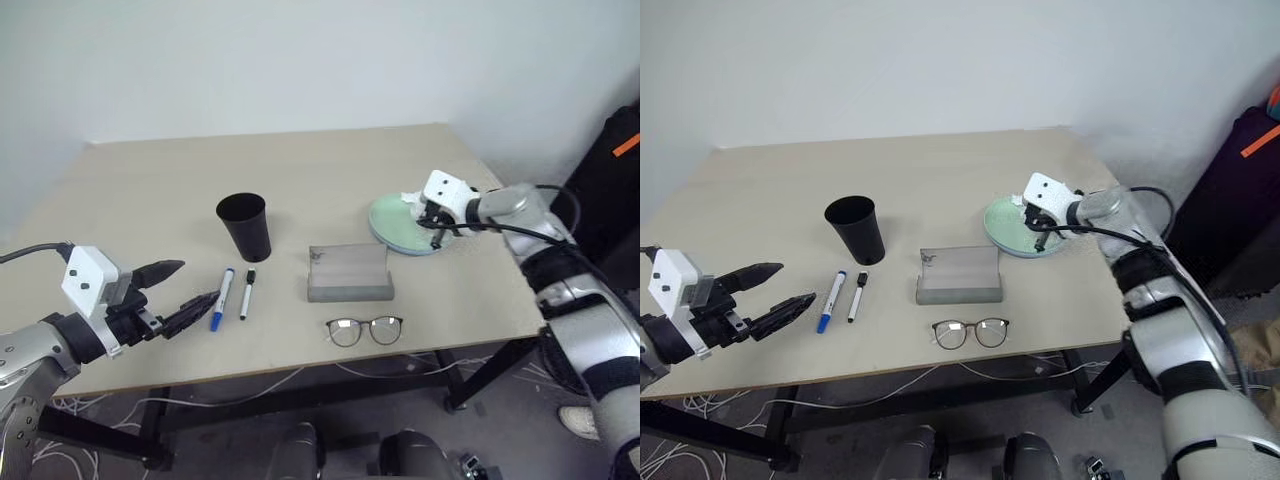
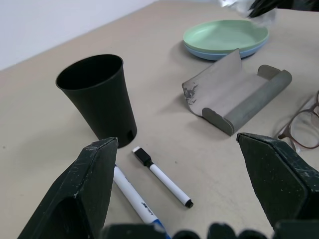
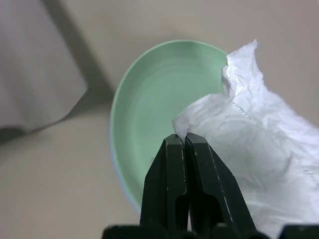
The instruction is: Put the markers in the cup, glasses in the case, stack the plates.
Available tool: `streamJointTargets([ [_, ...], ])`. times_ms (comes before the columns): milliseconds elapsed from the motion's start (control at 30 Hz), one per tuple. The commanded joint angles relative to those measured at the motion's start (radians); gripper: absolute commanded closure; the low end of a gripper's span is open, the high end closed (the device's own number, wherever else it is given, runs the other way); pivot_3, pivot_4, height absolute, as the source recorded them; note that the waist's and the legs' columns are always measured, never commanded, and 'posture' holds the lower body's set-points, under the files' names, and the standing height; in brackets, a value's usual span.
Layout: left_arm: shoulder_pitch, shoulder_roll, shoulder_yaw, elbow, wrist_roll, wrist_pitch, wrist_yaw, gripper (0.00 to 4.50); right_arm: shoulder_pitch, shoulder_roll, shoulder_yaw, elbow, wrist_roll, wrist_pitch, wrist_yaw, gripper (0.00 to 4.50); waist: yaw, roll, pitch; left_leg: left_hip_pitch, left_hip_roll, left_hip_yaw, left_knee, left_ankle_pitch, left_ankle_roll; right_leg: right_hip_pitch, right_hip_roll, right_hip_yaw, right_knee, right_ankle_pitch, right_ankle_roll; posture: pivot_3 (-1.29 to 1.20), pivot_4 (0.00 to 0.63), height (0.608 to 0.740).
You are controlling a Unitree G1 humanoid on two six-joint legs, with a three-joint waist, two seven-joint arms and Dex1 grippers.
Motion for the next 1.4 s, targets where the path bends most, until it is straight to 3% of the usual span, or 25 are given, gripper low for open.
streamJointTargets([
  [33, -0.007, 0.009, 0.016, -0.019, 0.0, -0.01, 0.007, 0.32, -0.086, 0.037, -0.026, 0.146, -0.049, -0.112, -0.12, 4.46, 0.0, 0.0, 0.0, 0.0, 0.0, 0.0, 0.0, 0.0, 0.0, 0.0, 0.0, 0.0, 0.0, 0.0, 0.0, 0.0, 0.0, 0.696],
  [300, 0.022, 0.004, 0.035, -0.044, -0.007, -0.005, 0.015, 0.32, -0.14, 0.113, -0.06, 0.299, -0.086, -0.207, -0.242, 4.46, -0.003, 0.001, 0.0, 0.0, 0.003, 0.003, 0.002, 0.0, 0.0, 0.0, 0.002, 0.002, 0.0, 0.003, -0.001, 0.0, 0.0, 0.696],
  [433, 0.024, 0.006, 0.036, -0.045, -0.009, -0.005, 0.02, 0.32, -0.147, 0.127, -0.078, 0.317, -0.097, -0.22, -0.258, 3.58, -0.002, 0.001, 0.0, 0.001, 0.006, 0.003, 0.002, 0.001, -0.001, -0.001, 0.004, 0.002, 0.0, 0.004, -0.003, 0.0, 0.0, 0.696],
  [533, 0.009, 0.013, 0.028, -0.034, 0.004, -0.014, 0.027, 0.32, -0.152, 0.122, -0.099, 0.315, -0.087, -0.223, -0.256, 2.64, -0.002, 0.001, 0.0, 0.001, 0.007, 0.003, 0.003, 0.001, -0.001, -0.001, 0.006, 0.002, 0.0, 0.005, -0.004, 0.0, 0.0, 0.696],
  [633, -0.047, 0.03, 0.001, -0.001, 0.034, -0.032, 0.042, 0.32, -0.162, 0.097, -0.123, 0.303, -0.078, -0.234, -0.234, 2.64, -0.001, 0.001, 0.0, 0.0, 0.007, 0.003, 0.003, 0.001, -0.001, -0.001, 0.007, 0.002, 0.0, 0.005, -0.005, 0.0, 0.0, 0.696],
  [767, -0.186, 0.042, -0.081, 0.064, 0.075, -0.043, 0.065, 0.32, -0.167, 0.056, -0.163, 0.263, -0.054, -0.248, -0.132, 2.64, 0.003, 0.002, 0.0, 0.001, 0.008, 0.003, 0.004, 0.001, -0.002, -0.001, 0.008, 0.003, 0.0, 0.007, -0.006, 0.0, 0.0, 0.696],
  [967, -0.35, 0.038, -0.239, 0.13, 0.121, -0.035, 0.062, 0.32, -0.111, -0.012, -0.201, 0.116, 0.006, -0.235, 0.147, 2.64, -0.001, 0.002, 0.0, 0.001, 0.008, 0.003, 0.006, 0.001, -0.002, 0.0, 0.01, 0.005, 0.0, 0.009, -0.006, 0.0, 0.0, 0.696],
  [1167, -0.488, 0.039, -0.492, 0.203, 0.21, -0.084, -0.057, 0.32, 0.13, -0.188, -0.194, -0.391, 0.161, -0.039, 0.583, 2.64, 0.011, 0.002, -0.001, 0.0, 0.008, 0.002, 0.007, 0.001, -0.002, 0.001, 0.011, 0.005, -0.001, 0.009, -0.006, 0.0, 0.0, 0.696],
  [1367, -0.627, -0.007, -0.648, 0.307, 0.265, -0.143, -0.171, 0.32, 0.224, -0.274, -0.195, -0.583, 0.22, 0.122, 0.68, 2.64, 0.002, 0.003, 0.0, 0.0, 0.008, 0.001, 0.009, 0.001, -0.002, -0.001, 0.011, 0.005, 0.0, 0.012, -0.007, 0.0, 0.0, 0.696],
  [1400, -0.647, -0.018, -0.672, 0.319, 0.273, -0.149, -0.189, 0.32, 0.236, -0.287, -0.194, -0.607, 0.236, 0.148, 0.702, 2.26, 0.002, 0.003, 0.0, 0.001, 0.008, -0.001, 0.009, 0.001, -0.002, -0.001, 0.011, 0.003, 0.0, 0.013, -0.008, 0.0, 0.0, 0.696],
])
